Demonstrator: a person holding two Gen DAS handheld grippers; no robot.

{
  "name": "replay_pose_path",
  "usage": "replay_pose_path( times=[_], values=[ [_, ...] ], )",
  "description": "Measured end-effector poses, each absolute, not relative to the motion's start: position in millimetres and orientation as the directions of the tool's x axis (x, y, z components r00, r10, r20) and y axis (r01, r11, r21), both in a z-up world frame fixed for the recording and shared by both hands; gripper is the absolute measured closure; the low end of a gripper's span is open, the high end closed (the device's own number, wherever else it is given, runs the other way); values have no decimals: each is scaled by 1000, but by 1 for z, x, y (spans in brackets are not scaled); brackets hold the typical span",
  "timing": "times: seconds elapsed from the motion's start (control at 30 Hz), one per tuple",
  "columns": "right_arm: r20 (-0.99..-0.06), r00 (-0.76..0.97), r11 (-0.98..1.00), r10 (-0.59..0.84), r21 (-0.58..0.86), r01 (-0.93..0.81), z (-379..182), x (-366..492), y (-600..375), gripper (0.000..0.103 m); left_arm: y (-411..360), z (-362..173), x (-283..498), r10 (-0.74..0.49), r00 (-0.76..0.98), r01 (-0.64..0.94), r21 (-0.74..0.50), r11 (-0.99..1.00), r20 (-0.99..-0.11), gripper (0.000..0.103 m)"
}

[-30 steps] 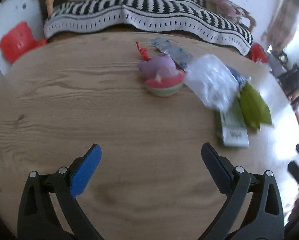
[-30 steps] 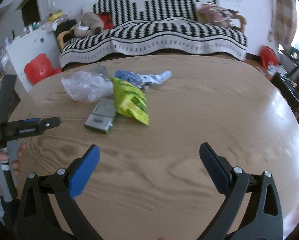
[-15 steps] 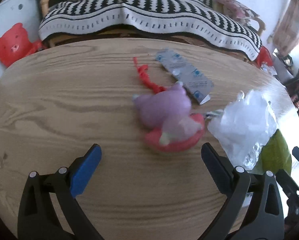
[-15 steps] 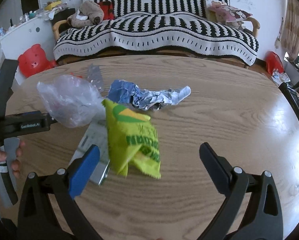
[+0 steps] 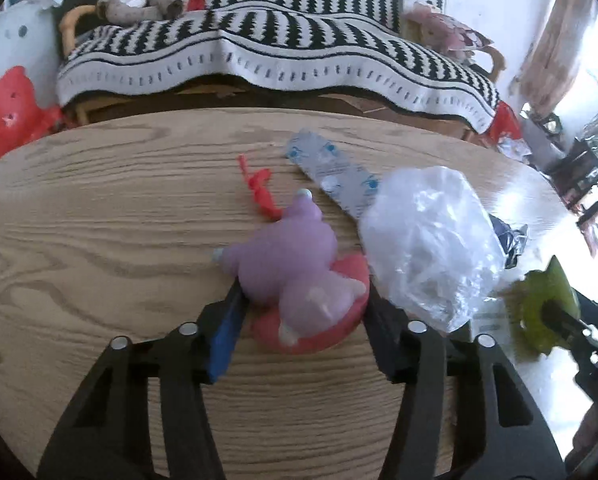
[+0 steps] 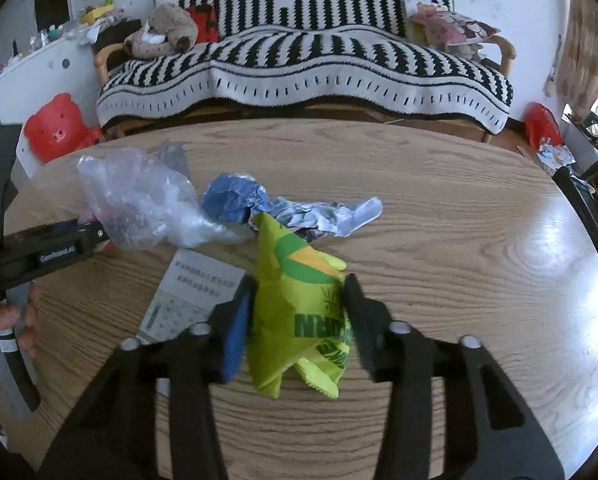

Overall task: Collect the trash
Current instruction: 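Grasp the pink-purple toy with the left tool while the right tool grasps the yellow snack bag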

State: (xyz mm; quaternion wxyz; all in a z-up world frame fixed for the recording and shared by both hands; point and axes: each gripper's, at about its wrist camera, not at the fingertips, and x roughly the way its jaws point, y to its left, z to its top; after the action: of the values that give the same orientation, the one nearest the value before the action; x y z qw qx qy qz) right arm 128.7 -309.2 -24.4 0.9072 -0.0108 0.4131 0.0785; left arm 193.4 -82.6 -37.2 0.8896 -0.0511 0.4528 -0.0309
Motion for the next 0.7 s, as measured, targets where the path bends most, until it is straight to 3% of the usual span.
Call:
replay_pose_path(
  times=[0.07, 0.3, 0.7],
  values=[
    [-742, 657, 989, 133, 57, -137, -22, 126, -315, 67, -83, -30, 190, -77, 606, 4, -93, 996, -792, 51],
    [-736, 665, 991, 127, 72, -110, -19, 112, -330, 69, -73, -22, 182, -159, 575, 17, -183, 983, -802, 52],
    [-734, 670, 994, 113, 88, -71, -19, 103, -342, 70, -71, -22, 164, -131, 555, 21, -144, 989, -821, 51]
  ],
)
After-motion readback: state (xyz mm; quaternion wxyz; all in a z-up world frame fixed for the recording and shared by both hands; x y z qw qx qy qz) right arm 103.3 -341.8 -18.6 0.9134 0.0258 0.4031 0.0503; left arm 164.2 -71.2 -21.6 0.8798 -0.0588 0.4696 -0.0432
